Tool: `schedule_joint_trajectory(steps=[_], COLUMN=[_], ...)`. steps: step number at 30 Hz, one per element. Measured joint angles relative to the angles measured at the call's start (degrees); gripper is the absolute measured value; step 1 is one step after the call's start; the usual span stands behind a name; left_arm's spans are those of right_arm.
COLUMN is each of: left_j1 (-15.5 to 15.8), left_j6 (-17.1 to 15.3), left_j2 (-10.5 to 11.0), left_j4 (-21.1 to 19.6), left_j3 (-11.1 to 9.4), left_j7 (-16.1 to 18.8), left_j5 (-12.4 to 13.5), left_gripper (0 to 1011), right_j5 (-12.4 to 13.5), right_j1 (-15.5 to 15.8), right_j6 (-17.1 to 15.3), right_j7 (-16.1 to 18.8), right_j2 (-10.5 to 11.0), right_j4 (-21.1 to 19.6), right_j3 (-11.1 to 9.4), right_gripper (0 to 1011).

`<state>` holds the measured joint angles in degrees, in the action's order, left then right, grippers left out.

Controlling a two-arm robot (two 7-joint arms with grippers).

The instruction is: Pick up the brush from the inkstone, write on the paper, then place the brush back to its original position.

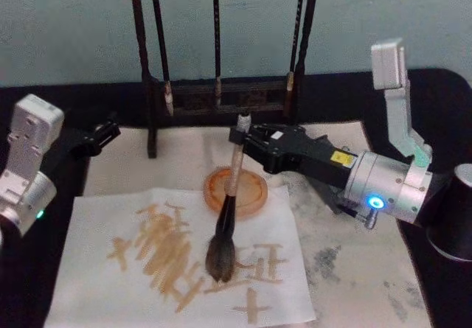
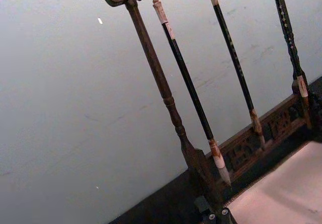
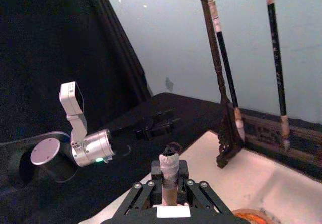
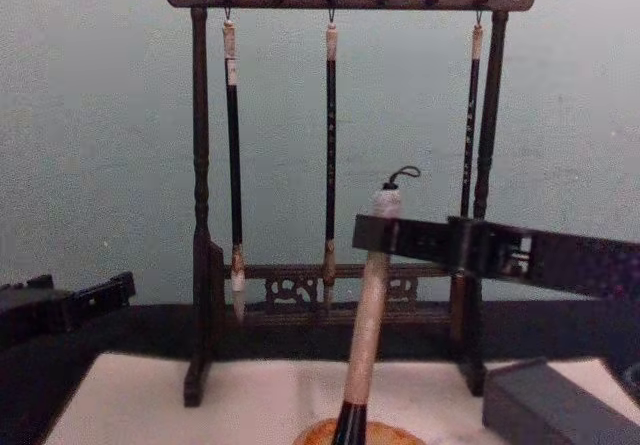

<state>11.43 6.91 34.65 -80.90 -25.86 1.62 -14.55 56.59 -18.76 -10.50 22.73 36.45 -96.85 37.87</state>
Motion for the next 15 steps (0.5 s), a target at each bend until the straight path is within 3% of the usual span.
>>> schedule_joint_trajectory(steps=[6,15], left_j1=[0.0,0.0], left_j6=[0.0,0.0], left_j2=[0.0,0.0], left_j4=[0.0,0.0], left_j3=[0.0,0.0], left_j7=[0.0,0.0], left_j5=[0.0,0.0], left_gripper=[1002,1002], right_j5=[-0.6,-1.0], right_j1=[0.2,1.9], right_j6=[-0.7,-1.3], right_j7=[0.3,0.3], right_j2=[-0.4,0.7], right_j4=[0.2,-0.7], right_j3=[-0.3,-2.5], right_gripper=[187,187])
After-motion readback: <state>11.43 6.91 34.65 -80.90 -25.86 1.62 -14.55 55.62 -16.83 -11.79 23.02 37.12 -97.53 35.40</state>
